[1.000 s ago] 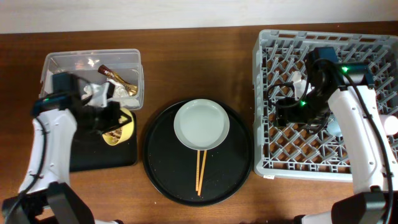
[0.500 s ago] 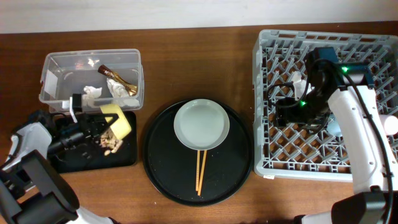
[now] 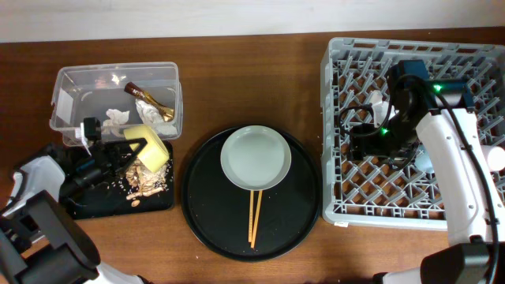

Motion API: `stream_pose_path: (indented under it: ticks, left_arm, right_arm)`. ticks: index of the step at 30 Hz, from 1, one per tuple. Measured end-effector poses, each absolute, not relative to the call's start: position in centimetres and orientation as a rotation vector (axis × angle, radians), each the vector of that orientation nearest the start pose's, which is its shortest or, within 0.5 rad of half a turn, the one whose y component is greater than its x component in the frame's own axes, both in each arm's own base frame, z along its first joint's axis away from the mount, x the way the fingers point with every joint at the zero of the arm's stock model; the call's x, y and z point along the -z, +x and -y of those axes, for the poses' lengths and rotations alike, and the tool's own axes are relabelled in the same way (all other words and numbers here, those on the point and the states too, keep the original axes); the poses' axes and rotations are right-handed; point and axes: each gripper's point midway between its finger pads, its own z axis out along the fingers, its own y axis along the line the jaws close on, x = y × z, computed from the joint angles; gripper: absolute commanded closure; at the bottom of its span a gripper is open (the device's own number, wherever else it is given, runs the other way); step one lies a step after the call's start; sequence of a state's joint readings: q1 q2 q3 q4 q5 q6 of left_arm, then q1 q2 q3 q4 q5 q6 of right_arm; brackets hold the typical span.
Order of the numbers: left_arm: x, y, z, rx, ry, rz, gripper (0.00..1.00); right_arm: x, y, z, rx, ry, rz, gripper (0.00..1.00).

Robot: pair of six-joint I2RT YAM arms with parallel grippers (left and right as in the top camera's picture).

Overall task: Sort waste into correct bins and load items into the dishwasher rack
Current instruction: 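Tip the yellow bowl over the black tray to dump the food scraps, then set the empty yellow bowl onto the white plate with the left gripper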

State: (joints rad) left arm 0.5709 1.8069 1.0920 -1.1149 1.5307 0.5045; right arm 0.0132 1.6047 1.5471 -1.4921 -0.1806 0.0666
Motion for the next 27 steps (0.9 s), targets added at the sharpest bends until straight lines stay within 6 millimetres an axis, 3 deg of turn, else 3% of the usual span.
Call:
stream_pose_path:
  ticks: [2,5,16,19,24,25,27]
  left_arm:
    - [-17.9,33.0,-1.5,1.744,-0.378,-1.905,1.00]
    - [-17.0,33.3,-2.0,1.662,-0.307,-1.933,1.00]
    - [-16.6,32.3,-1.4,1.692,-0.370,-2.002,1.00]
    - [-17.0,32.7,0.7,1.636,-0.218,-2.114,1.00]
    - [-19.8,33.6,7.9,1.470,0.275,-2.273,1.00]
    - [-19.3,33.5,10.5,1.423,0.416,-2.311,1.00]
    - [-17.9,33.5,13.6,1.326,0.564,-2.382,1.00]
  right_arm:
    - [-18.0,28.2,-3.5,-0.283,0.080,-3.114,0.23]
    - [-18.0,28.2,-3.5,-0.283,0.081,-3.114,0.23]
    - [-18.0,27.9,-3.5,-0.284,0.083,-3.126,0.23]
    - [-18.0,27.9,-3.5,-0.284,0.082,-3.127,0.22]
    - [-18.0,27.9,-3.5,-0.284,0.082,-3.126,0.22]
    - [-18.0,27.8,-3.5,-0.284,0.082,-3.127,0.22]
    - [-18.0,27.8,-3.5,-0.284,0.083,-3.129,0.22]
